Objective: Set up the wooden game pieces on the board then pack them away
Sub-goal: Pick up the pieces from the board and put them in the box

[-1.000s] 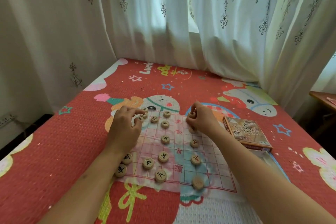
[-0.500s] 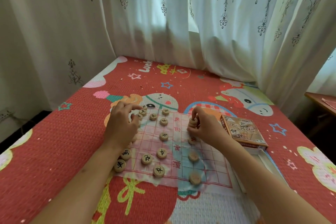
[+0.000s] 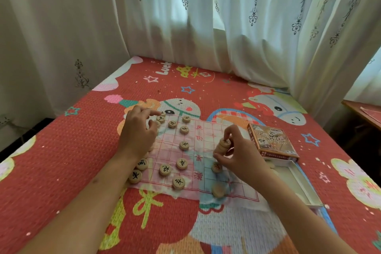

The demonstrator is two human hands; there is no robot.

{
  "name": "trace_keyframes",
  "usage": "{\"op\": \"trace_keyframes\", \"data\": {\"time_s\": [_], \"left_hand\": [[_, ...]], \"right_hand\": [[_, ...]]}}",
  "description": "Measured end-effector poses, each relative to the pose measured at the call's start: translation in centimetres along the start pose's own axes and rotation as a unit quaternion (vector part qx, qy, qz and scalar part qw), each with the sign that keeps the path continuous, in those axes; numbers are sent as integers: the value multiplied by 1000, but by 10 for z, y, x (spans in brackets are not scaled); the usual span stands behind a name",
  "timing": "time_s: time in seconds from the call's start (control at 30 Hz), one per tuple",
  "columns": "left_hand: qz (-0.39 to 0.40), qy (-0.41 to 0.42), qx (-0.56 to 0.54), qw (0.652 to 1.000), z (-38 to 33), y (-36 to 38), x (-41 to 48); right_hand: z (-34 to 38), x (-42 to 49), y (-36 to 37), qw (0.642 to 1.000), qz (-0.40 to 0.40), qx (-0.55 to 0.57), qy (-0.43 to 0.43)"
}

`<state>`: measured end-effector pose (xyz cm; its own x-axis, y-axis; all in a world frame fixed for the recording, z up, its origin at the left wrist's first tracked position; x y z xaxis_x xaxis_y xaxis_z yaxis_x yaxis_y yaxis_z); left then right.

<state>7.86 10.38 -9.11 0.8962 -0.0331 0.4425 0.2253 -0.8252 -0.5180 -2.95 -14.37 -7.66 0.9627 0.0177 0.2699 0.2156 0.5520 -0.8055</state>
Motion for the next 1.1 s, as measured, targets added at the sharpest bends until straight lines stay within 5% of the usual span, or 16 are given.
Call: {"op": "trace_keyframes", "data": {"time_s": [0.67,0.8,0.87,1.0,1.1], "left_hand": [[35,104,-20,994,-33,5,-21],[75,128,-74,986,-67,2,-40],[161,181,-112,964,-95,3,-61],[308,275,-80,907,-137,22,-112],[291,289,-54,910,-153,47,-132]], "right_hand": [[31,-77,9,997,49,-52,10],[29,-80,9,996,-14,79,40],[26,-83,-4,945,-67,298,117],[20,-92,-11,716,-91,652,233],[21,-100,-14,653,-82,727,196]]}}
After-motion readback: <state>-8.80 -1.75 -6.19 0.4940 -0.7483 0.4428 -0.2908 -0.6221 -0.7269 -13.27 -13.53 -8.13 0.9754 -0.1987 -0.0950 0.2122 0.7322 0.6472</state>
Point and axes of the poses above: each hand's wrist, its own x-axis towards the middle knuckle, its own y-axis out of the palm, z = x × y, the point moved 3 cm from there along x, towards the middle knuckle, and after that the axes turned 3 degrees about -y, right-handed, at the moved point
